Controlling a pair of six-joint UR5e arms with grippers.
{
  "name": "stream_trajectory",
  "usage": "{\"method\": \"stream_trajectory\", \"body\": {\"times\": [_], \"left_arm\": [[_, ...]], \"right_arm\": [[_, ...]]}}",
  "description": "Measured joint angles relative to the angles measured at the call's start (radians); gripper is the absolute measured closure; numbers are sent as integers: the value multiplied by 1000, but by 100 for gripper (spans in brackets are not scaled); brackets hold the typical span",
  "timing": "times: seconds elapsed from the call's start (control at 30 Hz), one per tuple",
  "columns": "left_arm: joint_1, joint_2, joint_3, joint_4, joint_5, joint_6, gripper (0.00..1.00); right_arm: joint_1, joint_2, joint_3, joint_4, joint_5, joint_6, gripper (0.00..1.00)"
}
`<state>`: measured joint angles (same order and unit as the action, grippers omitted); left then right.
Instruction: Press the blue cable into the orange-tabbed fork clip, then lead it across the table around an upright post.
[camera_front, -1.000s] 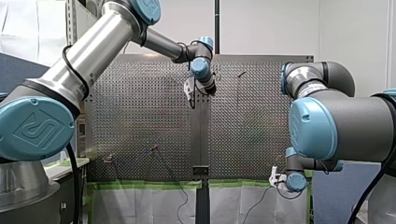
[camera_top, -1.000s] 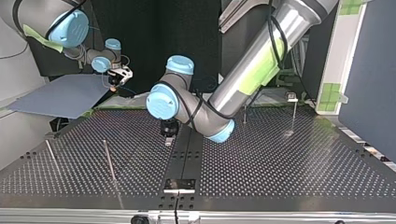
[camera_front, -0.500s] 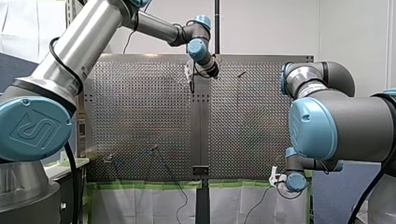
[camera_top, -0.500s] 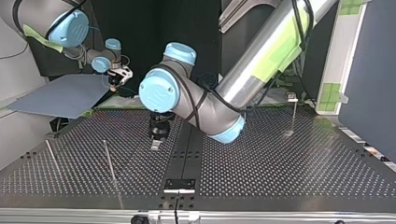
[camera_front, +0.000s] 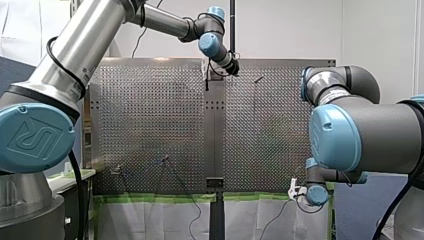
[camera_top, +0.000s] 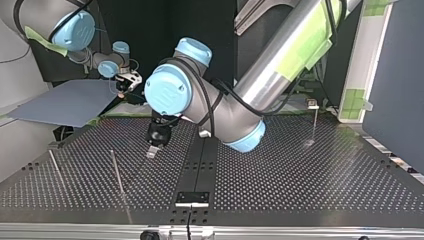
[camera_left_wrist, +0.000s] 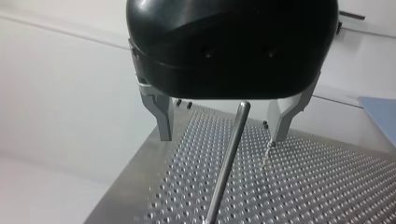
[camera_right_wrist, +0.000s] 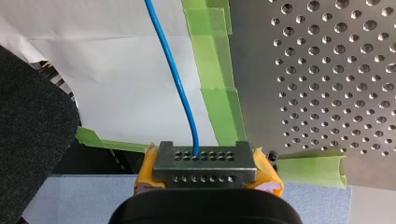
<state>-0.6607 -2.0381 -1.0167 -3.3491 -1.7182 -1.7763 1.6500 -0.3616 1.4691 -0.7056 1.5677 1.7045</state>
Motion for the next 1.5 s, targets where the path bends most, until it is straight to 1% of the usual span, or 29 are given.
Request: {"method": "stream_trajectory", "body": {"times": [0.07,0.17,0.2,0.3,0.4,0.53,0.67,0.8,0.9,0.97,1.07,1.3,1.5], "left_arm": [[-1,5,0,2,17,9,1],[-2,15,0,9,40,15,1],[-2,17,0,11,46,16,1],[-2,23,0,15,68,13,1],[-3,24,0,15,88,6,1],[-5,24,0,17,113,0,1],[-9,24,0,26,151,-17,1],[-11,24,0,30,167,-46,1],[-11,23,0,28,170,-71,1],[-11,20,0,27,168,-90,1],[-11,10,0,21,161,-105,1],[-11,1,0,-4,114,-98,1],[-12,1,0,-54,65,-89,1]], "right_arm": [[4,-5,5,5,-5,-5,100],[21,-22,22,22,-22,-22,100],[28,-30,29,31,-31,-30,100],[40,-57,28,57,-57,-41,100],[45,-85,25,85,-85,-51,100],[48,-127,25,127,-119,-58,100],[48,-163,24,163,-129,-61,100],[48,-194,24,197,-134,-60,100],[48,-201,24,213,-137,-61,100],[47,-201,24,218,-141,-60,100],[45,-199,24,220,-150,-60,100],[44,-194,24,220,-166,-60,100],[43,-189,24,220,-170,-61,100]]}}
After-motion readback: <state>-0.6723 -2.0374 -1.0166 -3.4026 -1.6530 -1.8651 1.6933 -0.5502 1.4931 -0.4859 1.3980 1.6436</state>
